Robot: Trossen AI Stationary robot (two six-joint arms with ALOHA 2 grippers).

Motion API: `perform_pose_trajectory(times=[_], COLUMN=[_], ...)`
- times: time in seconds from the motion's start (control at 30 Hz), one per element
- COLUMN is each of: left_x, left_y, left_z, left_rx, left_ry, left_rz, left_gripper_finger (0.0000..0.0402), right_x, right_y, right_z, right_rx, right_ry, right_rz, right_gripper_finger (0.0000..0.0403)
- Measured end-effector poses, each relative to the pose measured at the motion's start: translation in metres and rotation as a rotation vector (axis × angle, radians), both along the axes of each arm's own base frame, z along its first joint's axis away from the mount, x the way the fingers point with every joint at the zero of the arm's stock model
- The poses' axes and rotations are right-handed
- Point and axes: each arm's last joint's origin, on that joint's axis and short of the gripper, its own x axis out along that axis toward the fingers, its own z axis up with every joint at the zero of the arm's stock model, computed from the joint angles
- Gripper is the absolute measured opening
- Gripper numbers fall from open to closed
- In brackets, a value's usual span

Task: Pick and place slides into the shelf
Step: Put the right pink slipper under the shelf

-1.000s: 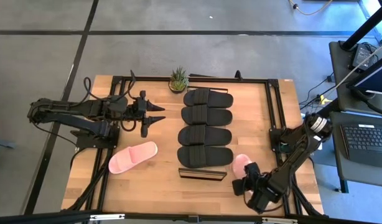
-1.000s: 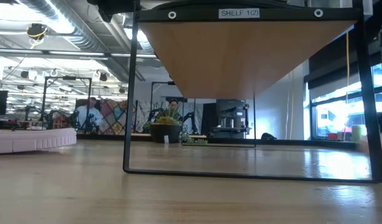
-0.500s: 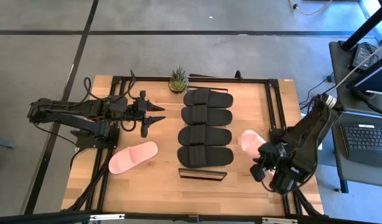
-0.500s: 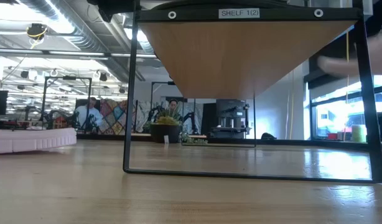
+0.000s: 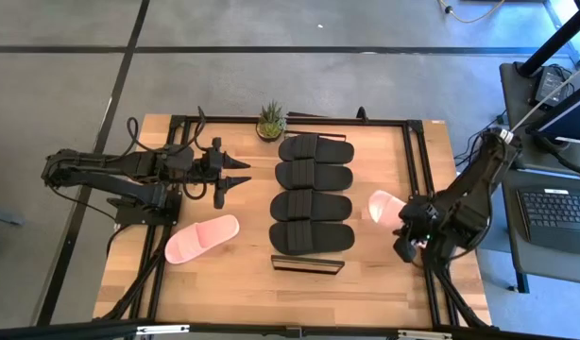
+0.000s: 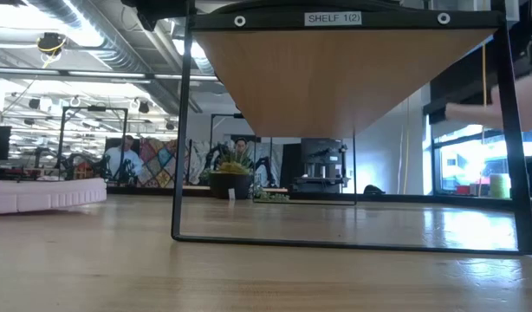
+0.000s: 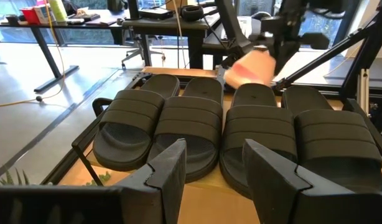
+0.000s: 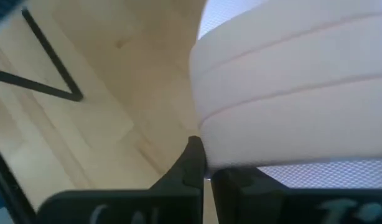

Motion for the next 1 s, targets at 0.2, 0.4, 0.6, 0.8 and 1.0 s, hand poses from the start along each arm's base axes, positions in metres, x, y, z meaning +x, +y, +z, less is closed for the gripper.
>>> perform_pose_trajectory(times=[0.2,0.4,0.6,0.8,1.0], left_x=[0.000,0.000,0.000,0.000,0.000], left_y=[0.000,0.000,0.000,0.000,0.000], left_z=[0.000,0.000,0.000,0.000,0.000], left_rx=[0.000,-0.001,-0.001,-0.001,-0.001], left_ry=[0.000,0.000,-0.001,0.000,0.000], left_rz=[0.000,0.000,0.001,0.001,0.001], left_gripper_finger=[0.0149,0.0149,0.0149,0.0149,0.0149], right_x=[-0.005,0.007,0.022,0.034,0.046], right_y=[-0.009,-0.010,-0.016,-0.023,-0.029], right_z=[-0.045,-0.075,-0.088,-0.091,-0.092], right_rx=[0.136,0.210,0.216,0.170,0.142], right_ry=[-0.119,-0.248,-0.306,-0.312,-0.313], right_rz=[0.059,0.099,0.178,0.234,0.304], right_gripper_finger=[0.0012,0.0012,0.0012,0.0012,0.0012])
